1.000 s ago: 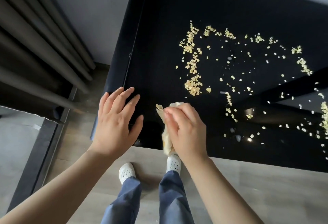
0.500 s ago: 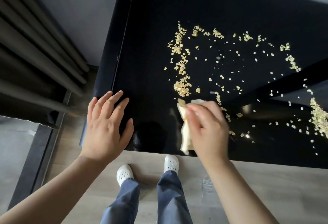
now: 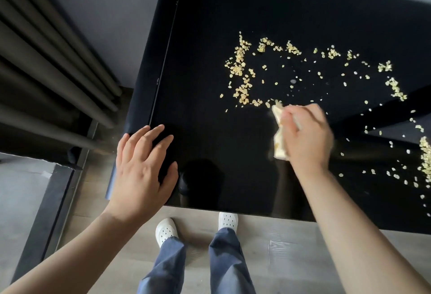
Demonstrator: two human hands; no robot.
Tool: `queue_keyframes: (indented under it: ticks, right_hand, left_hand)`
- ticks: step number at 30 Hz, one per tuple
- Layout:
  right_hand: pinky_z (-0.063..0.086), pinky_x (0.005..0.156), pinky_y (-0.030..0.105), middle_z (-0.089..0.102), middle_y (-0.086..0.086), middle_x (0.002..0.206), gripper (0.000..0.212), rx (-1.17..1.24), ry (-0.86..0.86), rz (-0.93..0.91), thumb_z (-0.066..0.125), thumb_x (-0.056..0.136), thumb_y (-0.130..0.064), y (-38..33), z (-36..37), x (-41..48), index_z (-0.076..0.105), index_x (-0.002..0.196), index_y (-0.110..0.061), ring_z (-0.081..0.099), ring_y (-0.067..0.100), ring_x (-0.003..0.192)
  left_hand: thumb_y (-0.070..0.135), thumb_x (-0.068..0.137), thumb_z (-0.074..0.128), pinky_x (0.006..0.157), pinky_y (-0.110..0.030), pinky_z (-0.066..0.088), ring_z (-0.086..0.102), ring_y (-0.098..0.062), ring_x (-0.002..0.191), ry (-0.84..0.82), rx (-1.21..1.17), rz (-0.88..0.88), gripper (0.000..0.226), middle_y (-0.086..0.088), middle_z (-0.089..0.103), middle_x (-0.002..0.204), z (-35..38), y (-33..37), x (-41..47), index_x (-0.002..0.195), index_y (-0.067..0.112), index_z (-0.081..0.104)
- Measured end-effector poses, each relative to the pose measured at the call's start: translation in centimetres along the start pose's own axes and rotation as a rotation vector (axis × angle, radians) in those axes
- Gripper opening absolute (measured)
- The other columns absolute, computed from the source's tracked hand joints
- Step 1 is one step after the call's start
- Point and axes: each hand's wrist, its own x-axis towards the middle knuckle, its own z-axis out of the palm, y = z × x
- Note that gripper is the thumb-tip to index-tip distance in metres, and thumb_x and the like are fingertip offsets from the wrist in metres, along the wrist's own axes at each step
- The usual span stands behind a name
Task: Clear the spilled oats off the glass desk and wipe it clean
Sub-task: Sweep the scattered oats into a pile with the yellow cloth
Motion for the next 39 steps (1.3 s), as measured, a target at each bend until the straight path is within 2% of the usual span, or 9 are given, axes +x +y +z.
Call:
queue_keyframes:
  ticks: [5,10,16,22,26,30,35,37,39]
  right_hand:
    - [0.034,0.068,0.018,0.06,0.002,0.091,0.014,0.158,0.052,0.03,0.06,0.088,-0.016,-2.1,-2.1,-0.7,0.073,0.094,-0.013,0.056,0.014,0.079]
    - [0.046,0.068,0.023,0.063,-0.001,0.092,0.011,0.326,-0.062,-0.158,0.064,0.089,-0.018,-9.1,2.3,-1.7,0.073,0.092,-0.013,0.06,0.013,0.082]
    - [0.046,0.053,0.025,0.061,-0.002,0.088,0.019,0.199,-0.087,-0.26,0.057,0.09,-0.028,-9.9,5.6,-0.3,0.071,0.087,-0.016,0.059,0.016,0.078]
    - [0.035,0.062,0.025,0.06,0.007,0.093,0.015,0.015,-0.001,0.021,0.059,0.088,-0.022,-2.3,2.9,3.7,0.072,0.092,-0.017,0.06,0.03,0.08]
    - [0.027,0.065,0.017,0.058,0.005,0.092,0.014,0.059,0.051,0.149,0.059,0.09,-0.018,-1.6,0.6,4.0,0.073,0.093,-0.015,0.054,0.016,0.074]
    - [0.032,0.066,0.014,0.055,-0.006,0.088,0.011,0.253,0.035,-0.019,0.063,0.088,-0.017,-7.2,1.7,2.6,0.073,0.092,-0.014,0.045,0.0,0.075]
    - [0.031,0.052,0.013,0.058,-0.001,0.084,0.015,0.221,-0.099,-0.244,0.059,0.09,-0.021,-12.4,6.9,3.8,0.071,0.086,-0.014,0.052,0.011,0.069]
    - [0.023,0.048,0.015,0.056,0.0,0.081,0.016,0.135,-0.108,-0.25,0.056,0.088,-0.022,-12.1,8.2,5.6,0.069,0.081,-0.015,0.049,0.013,0.064]
    - [0.029,0.052,0.022,0.057,0.002,0.085,0.015,0.082,-0.1,-0.191,0.058,0.088,-0.022,-10.6,8.4,7.6,0.069,0.082,-0.015,0.053,0.02,0.066]
  left_hand:
    - [0.027,0.087,0.056,0.106,-0.056,0.032,0.044,-0.032,0.129,0.025,-0.02,0.05,0.045,-0.011,0.052,0.137,-0.1,0.6,2.6,0.128,0.006,0.059]
    - [0.03,0.087,0.052,0.108,-0.054,0.032,0.042,-0.036,0.129,0.037,0.02,-0.013,0.049,-0.014,0.05,0.138,0.7,-1.0,6.3,0.128,0.005,0.057]
    - [0.037,0.088,0.044,0.113,-0.051,0.027,0.032,-0.039,0.136,0.037,0.024,-0.12,0.057,-0.016,0.041,0.146,1.4,-2.0,8.4,0.134,0.004,0.051]
    - [0.036,0.09,0.041,0.111,-0.051,0.026,0.028,-0.038,0.139,0.053,0.077,-0.125,0.053,-0.015,0.04,0.147,1.8,-1.6,8.2,0.135,0.007,0.05]
    - [0.035,0.09,0.042,0.111,-0.052,0.026,0.027,-0.037,0.14,0.042,0.057,-0.138,0.053,-0.014,0.039,0.148,1.7,-1.5,8.2,0.135,0.008,0.05]
    - [0.032,0.09,0.044,0.112,-0.052,0.025,0.026,-0.035,0.14,0.041,0.034,-0.141,0.051,-0.013,0.039,0.148,1.6,-1.5,8.2,0.135,0.008,0.05]
    - [0.029,0.091,0.045,0.113,-0.05,0.026,0.027,-0.034,0.14,0.054,0.021,-0.137,0.049,-0.013,0.04,0.148,1.7,-1.6,8.3,0.135,0.007,0.052]
    - [0.03,0.091,0.045,0.113,-0.05,0.025,0.026,-0.034,0.14,0.05,0.02,-0.136,0.049,-0.013,0.04,0.148,1.7,-1.7,8.3,0.135,0.008,0.051]
    - [0.029,0.091,0.045,0.113,-0.051,0.026,0.026,-0.034,0.14,0.046,0.017,-0.136,0.049,-0.013,0.039,0.148,1.7,-1.7,8.3,0.135,0.008,0.051]
